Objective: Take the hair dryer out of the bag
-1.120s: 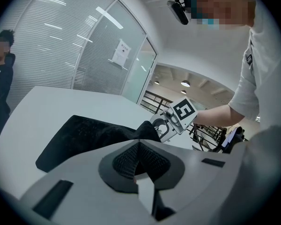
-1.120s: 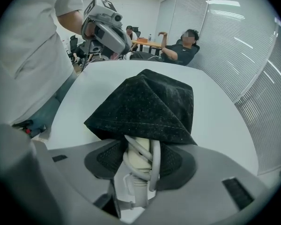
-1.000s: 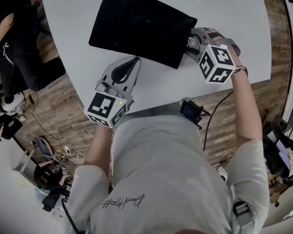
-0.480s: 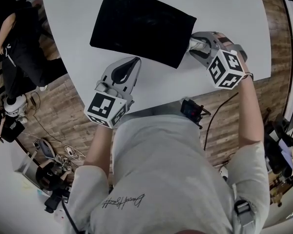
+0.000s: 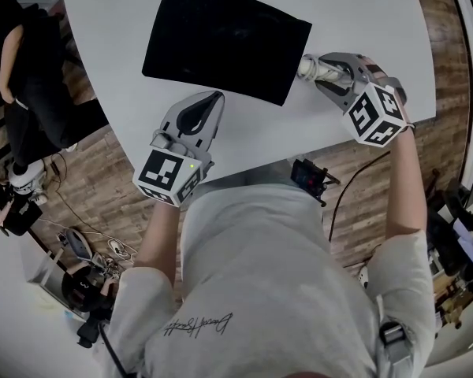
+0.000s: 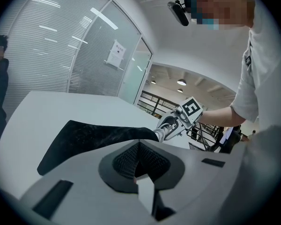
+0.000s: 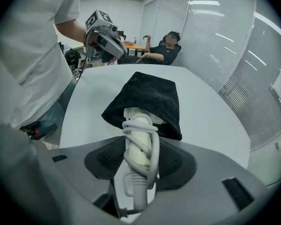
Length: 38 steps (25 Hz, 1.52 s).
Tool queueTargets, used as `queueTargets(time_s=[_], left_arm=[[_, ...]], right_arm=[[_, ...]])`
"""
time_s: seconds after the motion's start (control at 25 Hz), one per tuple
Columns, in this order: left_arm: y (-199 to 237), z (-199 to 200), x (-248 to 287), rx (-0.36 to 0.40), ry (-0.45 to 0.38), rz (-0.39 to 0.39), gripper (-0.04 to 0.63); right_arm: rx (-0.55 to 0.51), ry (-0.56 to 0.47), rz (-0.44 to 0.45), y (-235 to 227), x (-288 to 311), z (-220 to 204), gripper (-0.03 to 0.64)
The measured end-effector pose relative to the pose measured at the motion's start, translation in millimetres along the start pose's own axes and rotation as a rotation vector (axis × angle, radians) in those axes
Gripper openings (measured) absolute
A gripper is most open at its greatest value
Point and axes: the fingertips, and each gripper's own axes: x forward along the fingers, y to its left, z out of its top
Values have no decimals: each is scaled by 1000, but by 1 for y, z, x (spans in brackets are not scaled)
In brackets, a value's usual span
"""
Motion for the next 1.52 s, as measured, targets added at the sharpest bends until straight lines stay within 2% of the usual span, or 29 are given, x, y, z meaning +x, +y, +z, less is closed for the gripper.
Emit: queueTargets(time_s=[1.52], left_arm=[[-13, -1, 30, 40, 31, -110, 12]], right_arm=[[185, 5, -94, 15, -29, -44, 209]])
